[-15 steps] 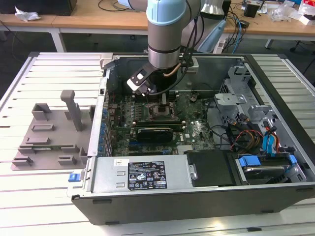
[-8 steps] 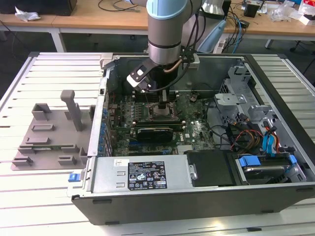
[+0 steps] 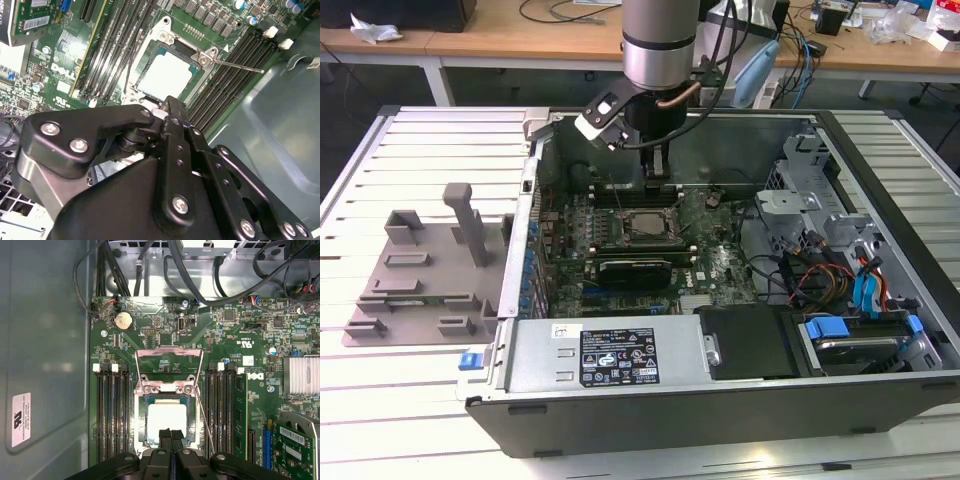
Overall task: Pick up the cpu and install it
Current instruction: 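Place the cpu into insertion slot, then close the cpu cover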
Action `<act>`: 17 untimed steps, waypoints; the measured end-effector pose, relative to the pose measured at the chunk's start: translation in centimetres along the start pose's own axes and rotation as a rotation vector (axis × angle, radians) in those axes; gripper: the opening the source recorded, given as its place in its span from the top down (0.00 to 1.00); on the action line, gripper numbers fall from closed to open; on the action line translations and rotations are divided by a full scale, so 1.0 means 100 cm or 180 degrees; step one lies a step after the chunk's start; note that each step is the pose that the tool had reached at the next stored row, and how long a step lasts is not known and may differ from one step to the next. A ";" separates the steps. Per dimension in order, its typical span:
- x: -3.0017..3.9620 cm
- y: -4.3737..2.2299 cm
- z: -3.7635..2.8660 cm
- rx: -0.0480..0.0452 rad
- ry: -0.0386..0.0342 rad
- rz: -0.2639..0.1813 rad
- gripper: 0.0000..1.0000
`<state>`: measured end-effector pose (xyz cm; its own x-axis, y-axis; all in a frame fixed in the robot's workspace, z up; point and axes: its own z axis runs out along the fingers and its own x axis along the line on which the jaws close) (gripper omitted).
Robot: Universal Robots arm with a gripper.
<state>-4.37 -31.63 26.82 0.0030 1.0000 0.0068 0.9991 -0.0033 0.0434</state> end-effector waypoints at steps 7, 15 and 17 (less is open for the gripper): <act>0.0000 0.0000 -0.0002 0.0000 0.0000 0.0000 0.89; 0.0001 0.0001 -0.0029 0.0000 -0.0001 0.0000 0.89; 0.0002 0.0003 -0.0078 0.0000 -0.0001 0.0000 0.89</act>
<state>-4.38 -31.62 27.60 0.0030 1.0000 0.0066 0.9991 -0.0033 0.0434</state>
